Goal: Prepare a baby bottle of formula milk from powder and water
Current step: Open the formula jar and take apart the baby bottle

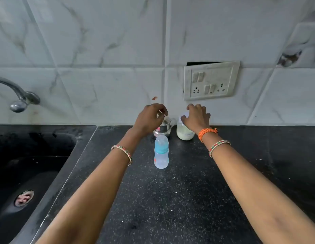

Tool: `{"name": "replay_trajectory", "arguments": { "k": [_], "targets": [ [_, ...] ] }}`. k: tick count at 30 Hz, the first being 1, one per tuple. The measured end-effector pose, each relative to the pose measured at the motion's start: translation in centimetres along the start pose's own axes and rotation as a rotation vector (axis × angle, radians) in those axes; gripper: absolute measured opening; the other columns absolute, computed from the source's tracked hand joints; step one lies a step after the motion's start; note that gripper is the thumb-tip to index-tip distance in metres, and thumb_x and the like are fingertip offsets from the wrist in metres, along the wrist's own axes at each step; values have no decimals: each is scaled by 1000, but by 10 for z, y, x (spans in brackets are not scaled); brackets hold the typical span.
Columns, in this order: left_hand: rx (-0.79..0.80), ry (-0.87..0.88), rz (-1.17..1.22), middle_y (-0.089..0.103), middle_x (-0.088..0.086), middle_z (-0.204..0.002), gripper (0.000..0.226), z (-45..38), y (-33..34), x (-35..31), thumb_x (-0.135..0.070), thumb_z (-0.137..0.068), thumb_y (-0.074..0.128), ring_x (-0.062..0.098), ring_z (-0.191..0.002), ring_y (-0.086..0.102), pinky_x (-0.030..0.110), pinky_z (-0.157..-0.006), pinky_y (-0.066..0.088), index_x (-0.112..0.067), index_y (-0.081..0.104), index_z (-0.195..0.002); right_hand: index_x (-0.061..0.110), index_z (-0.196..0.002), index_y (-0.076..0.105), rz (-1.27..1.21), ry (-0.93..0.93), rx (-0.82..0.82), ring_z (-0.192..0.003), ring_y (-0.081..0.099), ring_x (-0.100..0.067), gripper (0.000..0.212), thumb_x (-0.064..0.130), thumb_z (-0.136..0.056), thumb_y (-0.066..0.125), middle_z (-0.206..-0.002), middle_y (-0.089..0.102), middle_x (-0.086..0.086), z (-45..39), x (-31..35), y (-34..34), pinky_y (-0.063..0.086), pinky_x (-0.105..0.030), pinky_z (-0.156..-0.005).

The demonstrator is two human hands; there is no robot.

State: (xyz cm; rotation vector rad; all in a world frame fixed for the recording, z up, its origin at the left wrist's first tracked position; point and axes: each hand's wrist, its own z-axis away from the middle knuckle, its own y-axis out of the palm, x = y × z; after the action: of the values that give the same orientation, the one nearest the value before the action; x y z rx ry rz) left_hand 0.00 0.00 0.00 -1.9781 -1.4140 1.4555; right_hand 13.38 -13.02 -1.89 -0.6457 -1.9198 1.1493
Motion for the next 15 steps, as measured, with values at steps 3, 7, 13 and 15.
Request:
{"name": "replay_trajectory", "arguments": {
  "k": [3, 7, 13, 15],
  "targets": [
    [-22, -55, 47, 65, -8, -88, 23, -13, 10, 18, -4, -82, 48, 10, -82, 57, 29, -75, 48, -14, 68, -87, 11, -131, 42, 59, 97, 102, -124, 37, -40, 59, 43, -85, 60, -131, 44, -20, -22, -3, 20, 33, -49, -97],
    [-34, -105, 109, 66, -9, -86, 24, -21, 21, 39, -4, -80, 47, 4, -78, 58, 22, -74, 46, -16, 67, -85, 15, -135, 39, 81, 160, 256, -124, 36, -44, 67, 48, -82, 63, -136, 38, -22, -48, -5, 41, 33, -49, -99],
    [-20, -109, 152, 70, -4, -86, 25, -18, 21, 41, -3, -77, 45, 8, -76, 59, 8, -70, 41, -12, 68, -83, 21, -133, 46, -2, 154, 336, -125, 36, -43, 62, 35, -79, 73, -137, 38, -18, -54, -13, 41, 36, -48, -101],
    [-44, -118, 178, 69, -7, -85, 26, -11, 19, 36, -1, -78, 45, 5, -76, 59, 7, -68, 42, -12, 68, -83, 21, -131, 49, -2, 150, 297, -125, 36, -43, 62, 35, -77, 75, -136, 39, -18, -44, -10, 30, 36, -47, -100]
  ]
}}
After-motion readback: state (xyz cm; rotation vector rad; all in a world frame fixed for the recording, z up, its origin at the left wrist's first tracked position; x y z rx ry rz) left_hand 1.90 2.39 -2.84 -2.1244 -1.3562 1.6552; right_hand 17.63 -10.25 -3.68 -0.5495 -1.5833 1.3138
